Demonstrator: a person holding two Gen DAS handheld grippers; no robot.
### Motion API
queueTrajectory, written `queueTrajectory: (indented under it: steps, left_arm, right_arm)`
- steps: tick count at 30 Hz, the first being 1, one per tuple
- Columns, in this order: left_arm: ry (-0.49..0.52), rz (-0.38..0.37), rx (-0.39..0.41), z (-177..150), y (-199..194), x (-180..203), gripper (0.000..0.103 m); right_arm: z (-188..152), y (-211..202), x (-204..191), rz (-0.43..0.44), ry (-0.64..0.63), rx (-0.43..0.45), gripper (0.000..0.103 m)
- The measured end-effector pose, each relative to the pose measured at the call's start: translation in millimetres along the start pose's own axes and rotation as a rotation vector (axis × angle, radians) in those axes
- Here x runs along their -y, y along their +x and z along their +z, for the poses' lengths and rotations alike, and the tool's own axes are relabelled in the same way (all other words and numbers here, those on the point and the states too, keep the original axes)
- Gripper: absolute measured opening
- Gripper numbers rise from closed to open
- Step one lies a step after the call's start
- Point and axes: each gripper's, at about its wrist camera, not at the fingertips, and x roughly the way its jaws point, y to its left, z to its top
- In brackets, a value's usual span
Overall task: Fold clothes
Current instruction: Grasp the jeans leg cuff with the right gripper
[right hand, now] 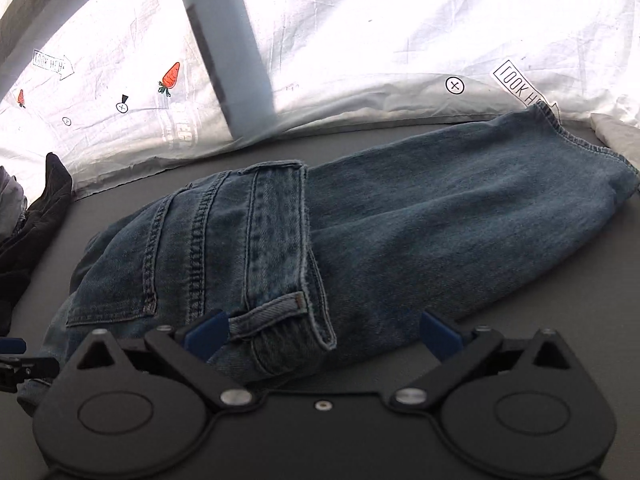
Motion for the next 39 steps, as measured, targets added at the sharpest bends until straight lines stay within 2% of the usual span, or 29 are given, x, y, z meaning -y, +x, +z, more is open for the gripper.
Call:
queueTrajectory:
  steps: [5, 8, 15, 19, 22, 25, 28, 34, 37, 39]
  left_arm:
    - [0.013, -0.003, 0.043, 11, -13, 26, 0.103]
    - [0.035, 0.005, 0.071, 20, -18, 46, 0.103]
    - [-0.003, 0.033, 0.058, 39, -13, 81, 0.103]
    - [0.037, 0.044, 0.045, 42, 5, 105, 0.103]
    - [0.05, 0.072, 0.004, 49, 22, 119, 0.103]
    - [0.086, 0.106, -0.014, 59, 40, 131, 0.103]
    - [0.117, 0.128, -0.037, 69, 52, 140, 0.103]
    - [0.124, 0.159, -0.068, 79, 75, 148, 0.103]
    - [0.102, 0.147, -0.079, 79, 76, 145, 0.103]
    - [0.102, 0.126, -0.078, 79, 77, 142, 0.103]
  right_arm:
    - [-15, -15, 26, -0.186, -0.058, 0.004, 0.103]
    - [-22, -19, 44, -0.248, -0.148, -0.04, 0.103]
    - [-21, -21, 117, -0.269, -0.027, -0.07, 0.103]
    - [0, 1, 153, -0.311, 0.031, -0.038, 0.103]
    - [17, 17, 183, -0.32, 0.112, -0.029, 0.103]
    - [33, 30, 206, -0.314, 0.166, 0.029, 0.103]
    - [47, 46, 225, -0.362, 0.202, 0.053, 0.103]
    - [64, 65, 250, -0.368, 0.237, 0.129, 0.103]
    - [70, 66, 258, -0.339, 0.299, 0.159, 0.102]
    - [72, 63, 263, -0.284, 0.365, 0.191, 0.101]
